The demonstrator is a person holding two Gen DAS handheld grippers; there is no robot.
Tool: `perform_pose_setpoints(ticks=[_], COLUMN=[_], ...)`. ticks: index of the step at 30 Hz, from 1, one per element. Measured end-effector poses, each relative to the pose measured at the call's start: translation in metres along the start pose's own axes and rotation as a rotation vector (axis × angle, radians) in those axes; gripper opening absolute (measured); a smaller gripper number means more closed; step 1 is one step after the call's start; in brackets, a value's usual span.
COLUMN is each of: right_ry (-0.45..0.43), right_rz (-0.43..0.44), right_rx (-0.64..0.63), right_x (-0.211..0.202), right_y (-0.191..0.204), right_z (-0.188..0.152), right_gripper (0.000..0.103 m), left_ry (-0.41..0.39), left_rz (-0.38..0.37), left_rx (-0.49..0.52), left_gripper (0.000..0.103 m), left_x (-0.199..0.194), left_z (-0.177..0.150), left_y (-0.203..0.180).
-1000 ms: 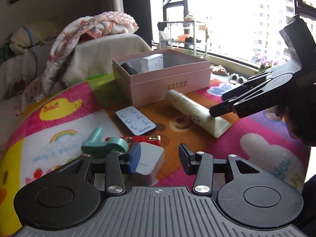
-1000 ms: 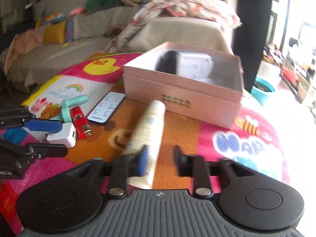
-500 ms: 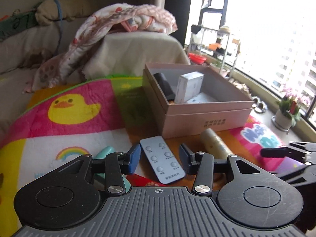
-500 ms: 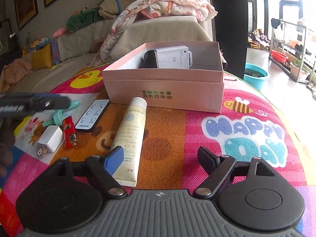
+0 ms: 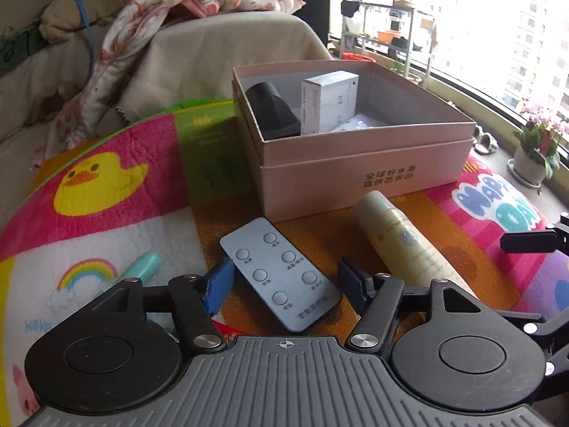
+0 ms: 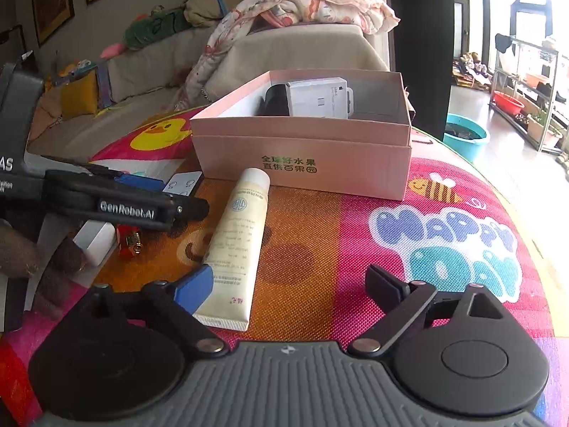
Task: Organize rigid objects
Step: 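Grasp the white remote control with the left gripper and lift it, then carry the remote with the left gripper while the right gripper grasps the white cream tube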
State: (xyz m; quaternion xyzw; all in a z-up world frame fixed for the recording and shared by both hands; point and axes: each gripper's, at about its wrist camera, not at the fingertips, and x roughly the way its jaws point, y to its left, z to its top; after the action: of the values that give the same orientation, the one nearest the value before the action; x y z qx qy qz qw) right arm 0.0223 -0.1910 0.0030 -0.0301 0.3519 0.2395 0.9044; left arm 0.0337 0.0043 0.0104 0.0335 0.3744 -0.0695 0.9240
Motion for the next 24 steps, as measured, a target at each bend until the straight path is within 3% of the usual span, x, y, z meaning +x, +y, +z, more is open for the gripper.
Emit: perform_pose_setpoints(ticks=[2, 5, 13, 19, 24], right_ry=[0.01, 0.025, 0.067, 0.088, 0.084], right_rz=[0.008, 0.014, -0.011, -0.025, -0.04], right_rx=[-0.004, 0.003, -0.105, -0.134, -0.093], right_x=[0.001, 0.001, -0.006, -0.01, -0.012], right_y=[0.0, -0.001, 0.016, 0.019, 0.018], right_z=[0.0, -0.001, -0.011, -0.016, -0.017], right_gripper=[0.099, 0.103, 0.103, 0.103, 0.103], left_ry=[-0.013, -0.01, -0.001, -0.044, -0.069], left_rz=[-0.041, -0.097, -0.12, -0.133, -0.131], left_rx=[0.007, 0.027, 0.104, 0.037, 0.042], left_gripper=[0.043, 0.044, 0.044, 0.045, 0.047], left_x=[-0.008, -0.017, -0.041, -0.039, -0.037], left_z=[-0.005, -0.014, -0.036, -0.04, -0.042], left_y=[-0.003, -0.009, -0.025, -0.02, -0.022])
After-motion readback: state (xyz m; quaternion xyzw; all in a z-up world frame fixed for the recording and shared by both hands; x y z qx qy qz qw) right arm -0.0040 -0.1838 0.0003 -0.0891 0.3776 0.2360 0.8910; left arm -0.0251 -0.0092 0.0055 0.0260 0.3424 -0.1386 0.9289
